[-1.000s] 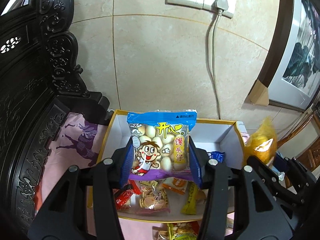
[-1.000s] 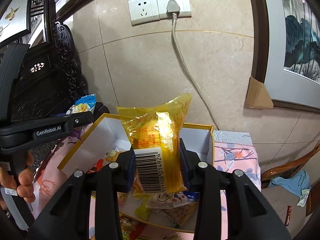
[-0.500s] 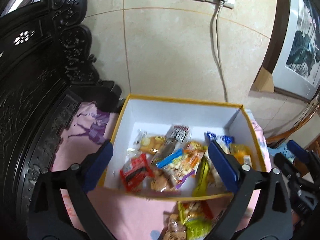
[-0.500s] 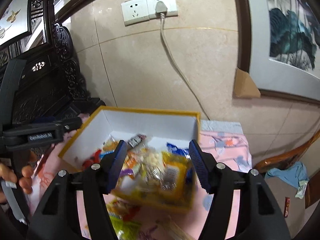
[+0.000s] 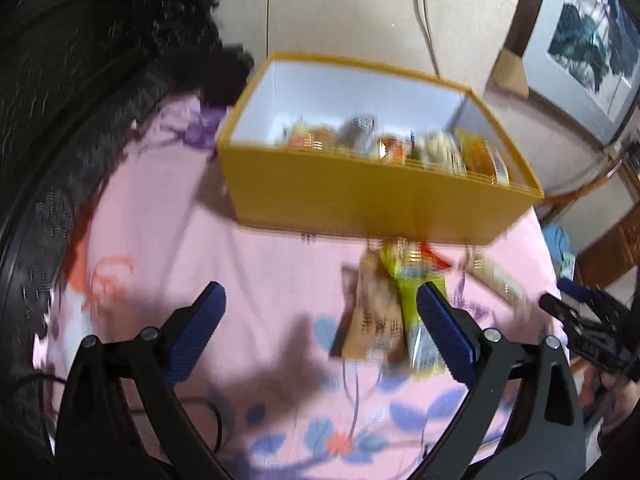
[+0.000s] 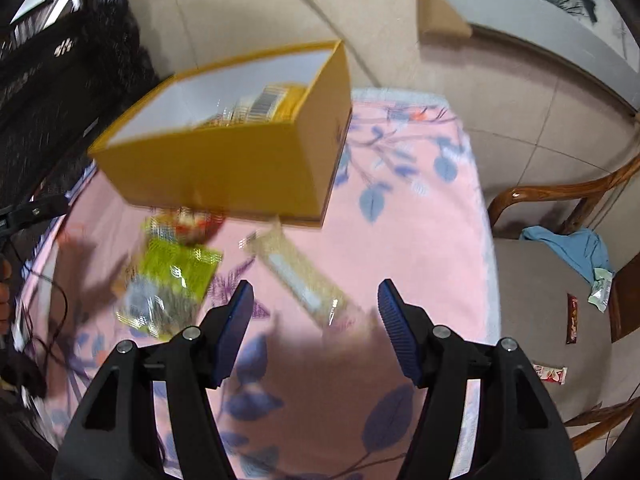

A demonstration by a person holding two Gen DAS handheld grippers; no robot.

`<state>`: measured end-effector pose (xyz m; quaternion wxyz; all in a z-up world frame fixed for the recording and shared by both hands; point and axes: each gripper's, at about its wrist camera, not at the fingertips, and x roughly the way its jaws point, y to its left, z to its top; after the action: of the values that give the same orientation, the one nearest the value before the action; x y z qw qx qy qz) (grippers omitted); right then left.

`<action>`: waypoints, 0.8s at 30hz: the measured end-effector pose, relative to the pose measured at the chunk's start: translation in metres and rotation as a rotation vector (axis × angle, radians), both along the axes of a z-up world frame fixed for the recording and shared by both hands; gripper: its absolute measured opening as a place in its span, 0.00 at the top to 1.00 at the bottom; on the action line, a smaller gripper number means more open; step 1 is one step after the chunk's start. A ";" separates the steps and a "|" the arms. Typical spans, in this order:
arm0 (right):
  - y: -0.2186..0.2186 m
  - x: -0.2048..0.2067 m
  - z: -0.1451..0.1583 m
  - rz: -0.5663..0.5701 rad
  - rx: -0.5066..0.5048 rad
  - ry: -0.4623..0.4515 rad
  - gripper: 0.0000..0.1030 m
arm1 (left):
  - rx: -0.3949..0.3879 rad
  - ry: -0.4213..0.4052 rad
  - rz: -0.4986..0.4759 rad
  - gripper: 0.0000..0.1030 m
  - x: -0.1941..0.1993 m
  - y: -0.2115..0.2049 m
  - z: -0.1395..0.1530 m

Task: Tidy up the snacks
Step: 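Grasp the clear seed-bar bag with the right tool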

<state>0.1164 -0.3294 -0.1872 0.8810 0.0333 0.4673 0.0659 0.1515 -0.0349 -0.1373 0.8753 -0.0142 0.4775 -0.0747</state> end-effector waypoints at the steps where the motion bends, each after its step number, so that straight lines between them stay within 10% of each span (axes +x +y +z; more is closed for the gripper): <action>1: 0.004 0.004 -0.005 0.033 -0.013 0.003 0.37 | -0.006 0.010 0.000 0.05 -0.005 0.000 -0.002; 17: 0.030 0.060 -0.043 0.207 -0.120 0.069 0.37 | -0.006 0.034 0.027 0.05 -0.028 0.005 0.001; 24: 0.037 0.046 -0.048 0.178 -0.150 0.078 0.72 | -0.006 0.048 0.008 0.05 -0.024 -0.002 -0.004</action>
<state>0.1624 -0.2928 -0.2353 0.8528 -0.0717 0.5059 0.1076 0.1275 -0.0365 -0.1416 0.8639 -0.0207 0.4980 -0.0723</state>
